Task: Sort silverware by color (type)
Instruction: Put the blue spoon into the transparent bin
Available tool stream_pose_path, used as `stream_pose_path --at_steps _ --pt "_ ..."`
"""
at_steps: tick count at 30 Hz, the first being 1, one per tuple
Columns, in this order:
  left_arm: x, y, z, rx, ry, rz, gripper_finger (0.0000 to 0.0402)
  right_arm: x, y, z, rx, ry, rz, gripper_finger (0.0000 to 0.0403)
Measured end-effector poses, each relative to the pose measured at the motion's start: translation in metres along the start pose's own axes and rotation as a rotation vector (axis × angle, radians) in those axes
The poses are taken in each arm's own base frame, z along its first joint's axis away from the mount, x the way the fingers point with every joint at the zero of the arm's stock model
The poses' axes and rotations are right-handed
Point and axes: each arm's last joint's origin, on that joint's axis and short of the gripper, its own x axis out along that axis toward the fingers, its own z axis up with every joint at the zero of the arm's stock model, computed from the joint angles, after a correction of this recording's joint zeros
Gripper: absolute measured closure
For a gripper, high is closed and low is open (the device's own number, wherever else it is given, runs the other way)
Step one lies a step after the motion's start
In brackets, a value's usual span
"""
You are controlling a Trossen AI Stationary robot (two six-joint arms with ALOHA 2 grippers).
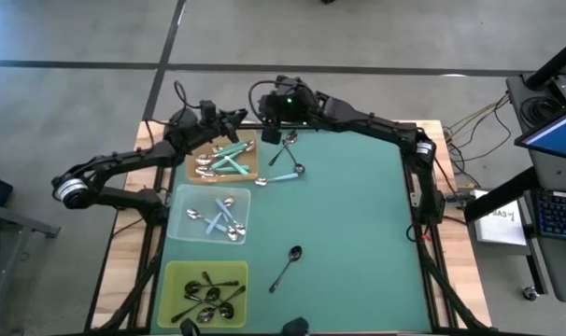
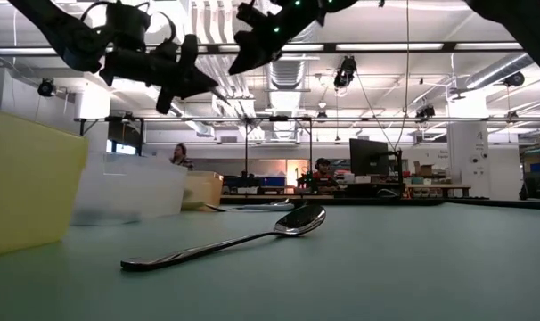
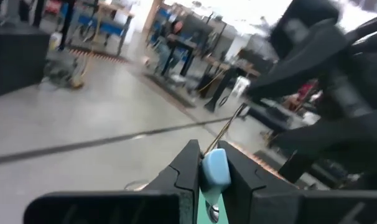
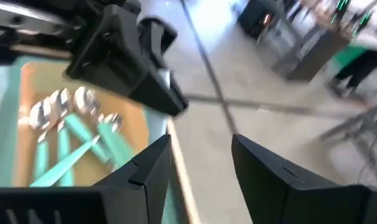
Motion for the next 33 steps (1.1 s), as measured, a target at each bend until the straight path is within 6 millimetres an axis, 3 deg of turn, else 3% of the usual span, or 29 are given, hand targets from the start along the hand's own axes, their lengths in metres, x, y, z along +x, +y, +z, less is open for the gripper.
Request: stream_pose_path --at_steps 7,13,22,33 --pt "-0.013 0.002 -0.007 -0.042 0.167 0.074 0.0379 -0.042 -0.009 -0.005 0.142 0.201 0.054 0.0251" --pt "-0.050 -0.006 -0.006 -0.100 0.350 0.124 0.0379 -0.058 -0.007 -0.022 0.218 0.406 0.103 0.0270" --pt "-0.131 -0.034 -0.001 -0.232 0.515 0.059 0.0379 -0.046 0.016 -0.053 0.340 0.576 0.134 0.0287" --pt "-0.194 -0.038 -0.014 -0.290 0.607 0.071 0.0379 -0.018 0.082 -0.095 0.348 0.595 0.191 0.0304"
